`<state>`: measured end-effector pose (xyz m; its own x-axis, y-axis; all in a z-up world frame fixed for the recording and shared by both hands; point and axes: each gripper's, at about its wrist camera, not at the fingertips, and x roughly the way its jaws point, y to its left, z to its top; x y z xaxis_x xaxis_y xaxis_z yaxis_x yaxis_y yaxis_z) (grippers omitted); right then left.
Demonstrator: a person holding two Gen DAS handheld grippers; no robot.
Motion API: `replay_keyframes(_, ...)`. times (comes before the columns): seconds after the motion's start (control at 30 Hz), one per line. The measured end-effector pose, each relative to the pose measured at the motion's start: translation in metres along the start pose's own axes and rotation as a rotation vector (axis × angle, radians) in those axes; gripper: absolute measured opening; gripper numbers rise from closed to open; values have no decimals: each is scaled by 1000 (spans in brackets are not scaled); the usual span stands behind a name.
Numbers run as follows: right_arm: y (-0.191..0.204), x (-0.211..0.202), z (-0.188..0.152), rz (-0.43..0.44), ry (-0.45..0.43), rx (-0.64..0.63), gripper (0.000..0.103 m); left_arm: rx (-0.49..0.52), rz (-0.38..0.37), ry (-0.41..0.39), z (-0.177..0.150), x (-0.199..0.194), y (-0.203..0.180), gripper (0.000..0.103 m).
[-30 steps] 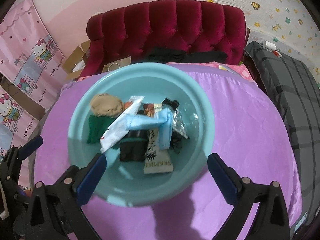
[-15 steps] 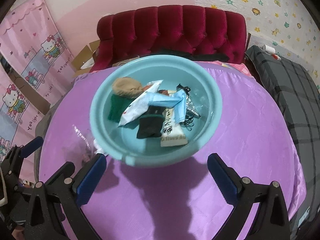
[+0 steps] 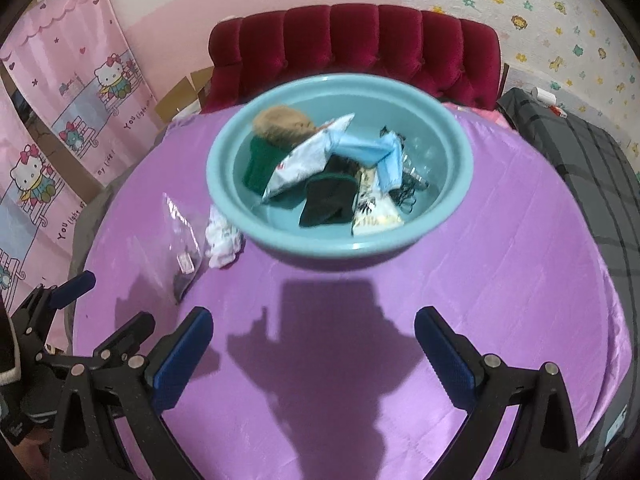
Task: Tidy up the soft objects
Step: 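Withdraw both tools from the basin toward the clear bag and white tissue, then grasp the clear plastic bag with the left tool while the right tool grasps the white tissue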
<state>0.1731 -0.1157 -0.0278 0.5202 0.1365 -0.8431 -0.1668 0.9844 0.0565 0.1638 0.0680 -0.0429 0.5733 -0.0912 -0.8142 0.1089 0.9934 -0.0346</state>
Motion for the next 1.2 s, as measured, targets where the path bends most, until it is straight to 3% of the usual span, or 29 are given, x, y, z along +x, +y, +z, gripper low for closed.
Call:
replay_keyframes(0.7,15,50,-15,-6,59,-6,103,-44,-32,48,1,62,30,101)
replay_keyframes(0.8,20,59,-14,1,67,-14,103,-54,-47,57,1,69,32,90)
replay_keyframes(0.9,26,65,-12,9,70,-22,103,-59,-69,59,1,73,34,70)
replay_keyframes(0.97,32,69,-11,20,73,-30,103,-50,-73,53,0,74,33,34)
replay_keyframes(1.07,41,76,-7,41,77,-44,103,-45,-93,38,0,73,36,18)
replay_keyframes(1.2,51,83,1,65,74,-53,103,-46,-94,10,1,65,39,13)
